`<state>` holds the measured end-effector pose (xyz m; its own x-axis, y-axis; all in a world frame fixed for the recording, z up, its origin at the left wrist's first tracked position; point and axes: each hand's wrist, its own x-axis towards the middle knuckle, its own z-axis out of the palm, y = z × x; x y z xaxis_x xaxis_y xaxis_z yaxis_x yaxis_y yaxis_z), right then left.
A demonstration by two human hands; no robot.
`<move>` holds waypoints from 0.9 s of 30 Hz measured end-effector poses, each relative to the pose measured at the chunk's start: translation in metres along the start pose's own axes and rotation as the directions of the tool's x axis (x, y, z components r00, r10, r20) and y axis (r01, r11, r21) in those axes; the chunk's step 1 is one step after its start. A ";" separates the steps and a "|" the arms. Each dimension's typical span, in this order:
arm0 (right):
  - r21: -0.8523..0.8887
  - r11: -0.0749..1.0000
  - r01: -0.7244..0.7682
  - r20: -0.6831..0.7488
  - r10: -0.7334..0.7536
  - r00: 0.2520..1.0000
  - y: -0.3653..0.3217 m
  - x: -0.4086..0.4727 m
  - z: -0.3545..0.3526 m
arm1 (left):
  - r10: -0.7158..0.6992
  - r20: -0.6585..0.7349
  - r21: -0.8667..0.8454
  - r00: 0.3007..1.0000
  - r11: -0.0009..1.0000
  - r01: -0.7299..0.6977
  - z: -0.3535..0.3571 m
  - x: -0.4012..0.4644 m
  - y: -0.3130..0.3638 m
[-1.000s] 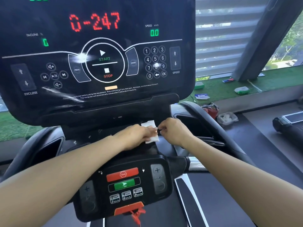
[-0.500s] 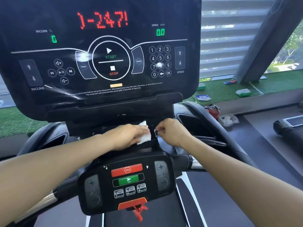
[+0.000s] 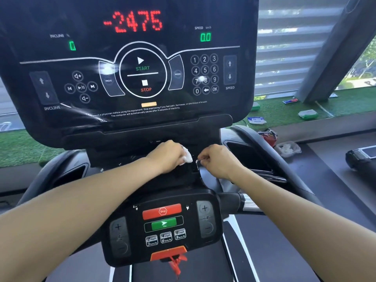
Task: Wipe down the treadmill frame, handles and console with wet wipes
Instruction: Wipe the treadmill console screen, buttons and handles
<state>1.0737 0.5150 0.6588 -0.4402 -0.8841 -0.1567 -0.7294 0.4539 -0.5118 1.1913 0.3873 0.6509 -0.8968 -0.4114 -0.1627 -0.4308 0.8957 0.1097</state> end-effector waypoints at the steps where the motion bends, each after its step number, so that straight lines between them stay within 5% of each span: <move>1: 0.006 1.000 -0.003 -0.003 0.003 1.000 0.001 -0.002 -0.001 | -0.010 -0.022 -0.004 1.000 1.000 0.010 -0.004 0.002 0.004; 7: 0.016 1.000 -0.025 -0.018 0.025 1.000 0.012 -0.011 -0.009 | -0.015 0.045 -0.198 0.999 0.980 0.024 -0.009 -0.003 -0.004; 12: 0.035 0.999 -0.025 -0.029 0.026 0.999 0.011 -0.014 -0.013 | -0.169 -0.216 -0.383 0.962 0.921 0.076 -0.011 -0.001 0.007; 17: 0.027 1.000 -0.015 -0.006 0.015 1.000 0.010 -0.012 -0.004 | -0.021 -0.063 -0.213 0.998 0.977 0.007 0.009 0.010 0.020; 22: 0.017 0.999 -0.029 0.003 0.029 1.000 0.012 -0.010 0.001 | -0.020 0.047 -0.180 0.999 0.983 0.028 0.007 -0.002 0.008; 27: 0.018 0.999 -0.033 -0.023 0.033 0.999 0.004 -0.009 0.002 | 0.154 0.110 -0.096 0.982 0.985 -0.144 0.005 -0.017 0.009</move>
<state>1.0759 0.5251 0.6562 -0.4764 -0.8656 -0.1543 -0.7050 0.4809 -0.5213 1.2029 0.4026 0.6500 -0.9359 -0.2472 -0.2509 -0.3050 0.9251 0.2260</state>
